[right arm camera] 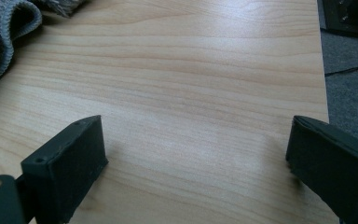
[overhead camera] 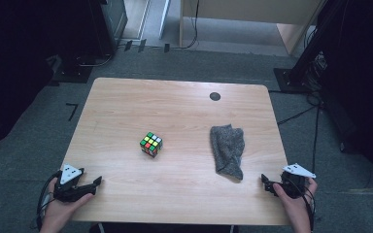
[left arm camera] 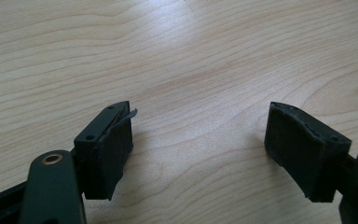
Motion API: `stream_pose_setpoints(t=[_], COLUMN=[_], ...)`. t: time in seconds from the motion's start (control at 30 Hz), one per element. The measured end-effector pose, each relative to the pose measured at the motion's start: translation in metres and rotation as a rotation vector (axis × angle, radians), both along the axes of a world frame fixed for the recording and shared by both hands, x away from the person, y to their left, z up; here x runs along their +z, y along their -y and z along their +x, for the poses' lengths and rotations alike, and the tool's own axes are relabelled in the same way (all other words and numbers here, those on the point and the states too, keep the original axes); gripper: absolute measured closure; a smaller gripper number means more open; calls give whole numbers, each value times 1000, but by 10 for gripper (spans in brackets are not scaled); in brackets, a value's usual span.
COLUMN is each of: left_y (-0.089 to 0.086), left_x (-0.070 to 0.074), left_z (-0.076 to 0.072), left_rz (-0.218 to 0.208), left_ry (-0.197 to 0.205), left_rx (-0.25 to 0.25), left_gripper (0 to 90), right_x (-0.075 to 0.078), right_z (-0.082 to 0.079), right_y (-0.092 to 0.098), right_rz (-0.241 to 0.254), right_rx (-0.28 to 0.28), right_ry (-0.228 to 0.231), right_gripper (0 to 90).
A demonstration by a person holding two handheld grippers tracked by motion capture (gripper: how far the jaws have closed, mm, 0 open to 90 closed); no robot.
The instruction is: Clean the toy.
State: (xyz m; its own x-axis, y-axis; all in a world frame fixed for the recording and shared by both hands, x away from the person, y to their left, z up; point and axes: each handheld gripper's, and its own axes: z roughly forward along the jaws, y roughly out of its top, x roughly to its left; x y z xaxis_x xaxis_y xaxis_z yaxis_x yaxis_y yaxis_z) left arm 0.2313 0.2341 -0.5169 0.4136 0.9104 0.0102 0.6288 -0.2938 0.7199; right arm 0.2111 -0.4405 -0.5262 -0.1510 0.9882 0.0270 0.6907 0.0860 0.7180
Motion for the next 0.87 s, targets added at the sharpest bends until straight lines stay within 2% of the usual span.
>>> stream_pose_setpoints(t=[0.2, 0.87], left_y=[0, 0], left_x=[0, 0], left_z=[0, 1], left_rz=[-1, -3], left_ry=[0, -1], left_rx=[0, 1], left_gripper=[235, 236], right_x=[0, 0], right_z=[2, 2], right_y=[-2, -2], right_rz=[1, 0], right_rx=[-24, -30], right_ry=[-6, -7], right_gripper=[27, 25])
